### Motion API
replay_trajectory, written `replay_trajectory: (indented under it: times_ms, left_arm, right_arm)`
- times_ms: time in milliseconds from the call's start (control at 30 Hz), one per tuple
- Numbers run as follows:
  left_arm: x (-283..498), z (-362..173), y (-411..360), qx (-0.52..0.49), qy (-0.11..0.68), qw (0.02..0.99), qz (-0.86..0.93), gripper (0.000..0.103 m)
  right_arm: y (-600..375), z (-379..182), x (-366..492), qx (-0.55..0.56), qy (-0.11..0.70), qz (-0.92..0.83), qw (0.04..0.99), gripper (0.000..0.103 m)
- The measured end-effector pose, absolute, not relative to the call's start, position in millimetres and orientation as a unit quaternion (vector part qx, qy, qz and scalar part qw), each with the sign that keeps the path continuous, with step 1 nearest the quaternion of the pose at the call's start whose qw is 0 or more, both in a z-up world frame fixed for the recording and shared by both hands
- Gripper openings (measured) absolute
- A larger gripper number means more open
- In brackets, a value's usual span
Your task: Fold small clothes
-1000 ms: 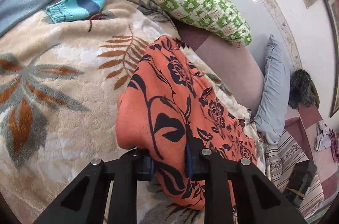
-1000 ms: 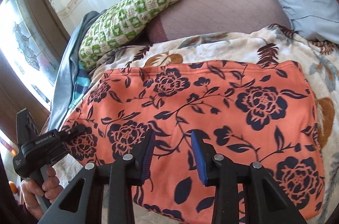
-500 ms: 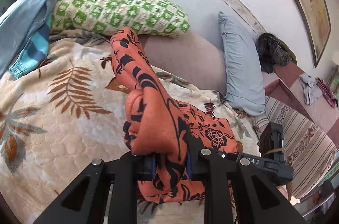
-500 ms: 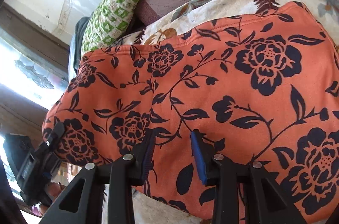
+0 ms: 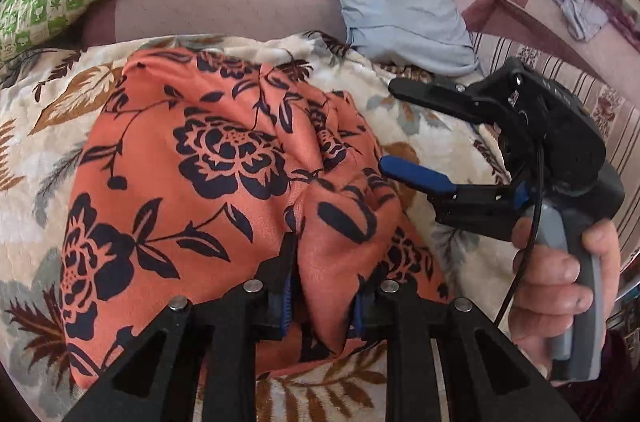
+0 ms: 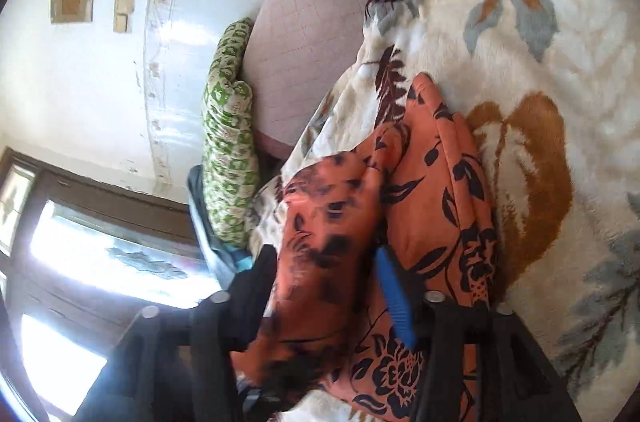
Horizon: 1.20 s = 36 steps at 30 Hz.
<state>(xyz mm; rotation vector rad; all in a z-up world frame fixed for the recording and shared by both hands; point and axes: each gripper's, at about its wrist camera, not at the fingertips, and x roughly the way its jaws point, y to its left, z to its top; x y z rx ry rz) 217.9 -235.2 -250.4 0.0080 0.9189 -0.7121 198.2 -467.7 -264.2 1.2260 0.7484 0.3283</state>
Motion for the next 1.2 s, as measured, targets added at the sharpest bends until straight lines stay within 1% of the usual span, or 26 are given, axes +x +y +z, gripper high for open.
replay_trajectory:
  times_ms: [67, 133, 167, 233, 300, 367, 400, 533, 600, 633, 667, 700, 867, 933, 1000, 1167, 1200]
  left_arm:
    - [211.1, -241.2, -224.8, 0.003, 0.422, 0.837, -0.348, 0.023]
    - [205.8, -223.6, -210.6, -0.013, 0.413, 0.830, -0.375, 0.033]
    - [201.6, -214.8, -204.3, -0.016, 0.407, 0.828, -0.386, 0.036]
    - [193.2, -197.9, -191.9, -0.010, 0.382, 0.838, -0.389, 0.053]
    - [194.5, -187.6, -177.4, 0.004, 0.362, 0.856, -0.369, 0.061]
    - [203.2, -188.2, -161.7, 0.009, 0.365, 0.868, -0.336, 0.061]
    - [211.6, -193.1, -155.7, 0.009, 0.379, 0.870, -0.315, 0.061]
    - [242.0, -236.0, -134.1, 0.007, 0.465, 0.854, -0.232, 0.061]
    - [244.6, -254.5, -129.2, -0.003, 0.486, 0.842, -0.234, 0.061]
    - [242.5, -258.4, -128.7, -0.001, 0.487, 0.841, -0.234, 0.061]
    - [240.4, -258.5, -130.0, 0.005, 0.484, 0.843, -0.233, 0.061]
    - [238.4, -256.3, -132.1, 0.011, 0.479, 0.846, -0.235, 0.061]
    - [231.1, -235.3, -140.6, 0.013, 0.453, 0.854, -0.257, 0.061]
    - [230.0, -233.4, -150.9, 0.022, 0.449, 0.852, -0.267, 0.061]
    - [228.7, -237.4, -165.1, 0.038, 0.448, 0.851, -0.273, 0.061]
    - [216.0, -250.0, -198.7, 0.094, 0.431, 0.847, -0.295, 0.061]
    - [213.6, -251.4, -203.7, 0.106, 0.427, 0.848, -0.296, 0.062]
  right_arm:
    - [-471.4, -271.6, 196.3, 0.572, 0.354, 0.146, 0.725, 0.065]
    - [-468.2, -274.7, 199.7, 0.575, 0.364, 0.153, 0.716, 0.065]
    - [-464.4, -274.1, 201.6, 0.574, 0.369, 0.158, 0.714, 0.065]
    - [-453.5, -272.8, 204.8, 0.567, 0.376, 0.168, 0.713, 0.065]
    - [-441.9, -271.2, 209.2, 0.556, 0.389, 0.170, 0.715, 0.065]
    - [-432.2, -270.8, 210.6, 0.545, 0.399, 0.160, 0.720, 0.067]
    - [-426.8, -271.3, 213.1, 0.538, 0.406, 0.151, 0.723, 0.068]
    - [-404.1, -274.3, 222.6, 0.491, 0.442, 0.111, 0.743, 0.068]
    - [-391.2, -270.9, 224.5, 0.445, 0.453, 0.097, 0.766, 0.067]
    - [-385.6, -267.6, 225.1, 0.424, 0.457, 0.092, 0.777, 0.045]
    - [-380.5, -264.7, 226.3, 0.407, 0.461, 0.093, 0.783, 0.026]
    - [-378.2, -260.0, 225.1, 0.398, 0.457, 0.086, 0.791, 0.021]
    - [-379.9, -208.9, 211.9, 0.342, 0.378, 0.079, 0.857, 0.018]
    - [-385.1, -198.5, 206.4, 0.327, 0.362, 0.075, 0.870, 0.018]
    - [-392.8, -197.5, 204.7, 0.324, 0.366, 0.063, 0.870, 0.018]
    - [-425.6, -225.8, 197.8, 0.352, 0.409, 0.002, 0.842, 0.018]
    - [-430.4, -230.0, 196.5, 0.360, 0.414, -0.002, 0.836, 0.018]
